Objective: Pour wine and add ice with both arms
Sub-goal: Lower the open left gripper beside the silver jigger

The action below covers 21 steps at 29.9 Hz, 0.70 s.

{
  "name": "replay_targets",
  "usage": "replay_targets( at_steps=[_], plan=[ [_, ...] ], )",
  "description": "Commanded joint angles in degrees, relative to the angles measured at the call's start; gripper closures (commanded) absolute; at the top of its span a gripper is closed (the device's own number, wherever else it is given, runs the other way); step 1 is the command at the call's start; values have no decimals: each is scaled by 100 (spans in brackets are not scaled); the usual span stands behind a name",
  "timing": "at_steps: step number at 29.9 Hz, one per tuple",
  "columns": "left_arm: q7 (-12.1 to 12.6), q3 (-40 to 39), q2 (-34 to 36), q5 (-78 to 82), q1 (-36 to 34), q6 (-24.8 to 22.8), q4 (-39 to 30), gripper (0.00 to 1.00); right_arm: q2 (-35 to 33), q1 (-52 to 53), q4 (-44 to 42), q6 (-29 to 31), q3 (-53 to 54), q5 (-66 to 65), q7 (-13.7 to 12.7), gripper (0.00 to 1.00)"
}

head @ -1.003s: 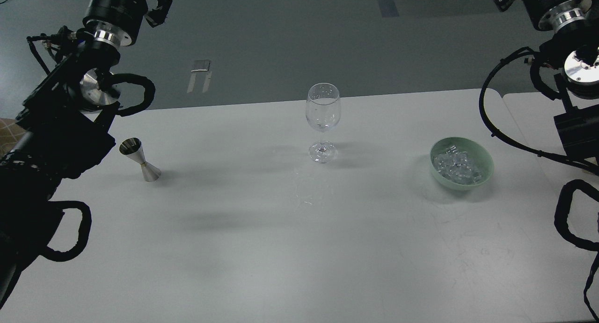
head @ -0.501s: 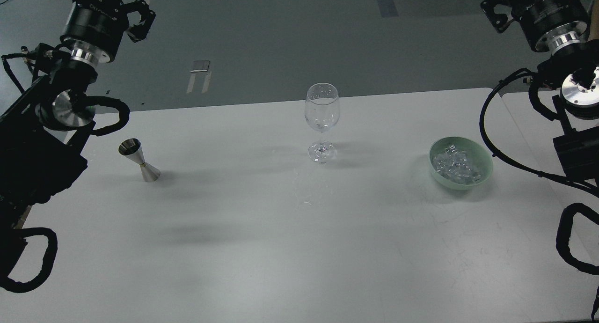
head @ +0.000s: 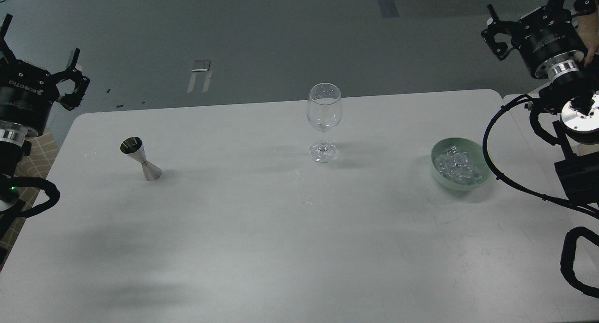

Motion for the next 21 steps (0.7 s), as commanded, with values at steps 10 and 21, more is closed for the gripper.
replay_targets(
  at_steps=[10, 21],
  plan=[
    [-278, -132, 201, -214, 499, -506, -159, 1, -59, -92, 2, -344, 211, -3, 70, 0],
    [757, -149, 69, -862, 796, -466, -343, 2, -76, -162, 46, -344, 264, -3, 70, 0]
  ],
)
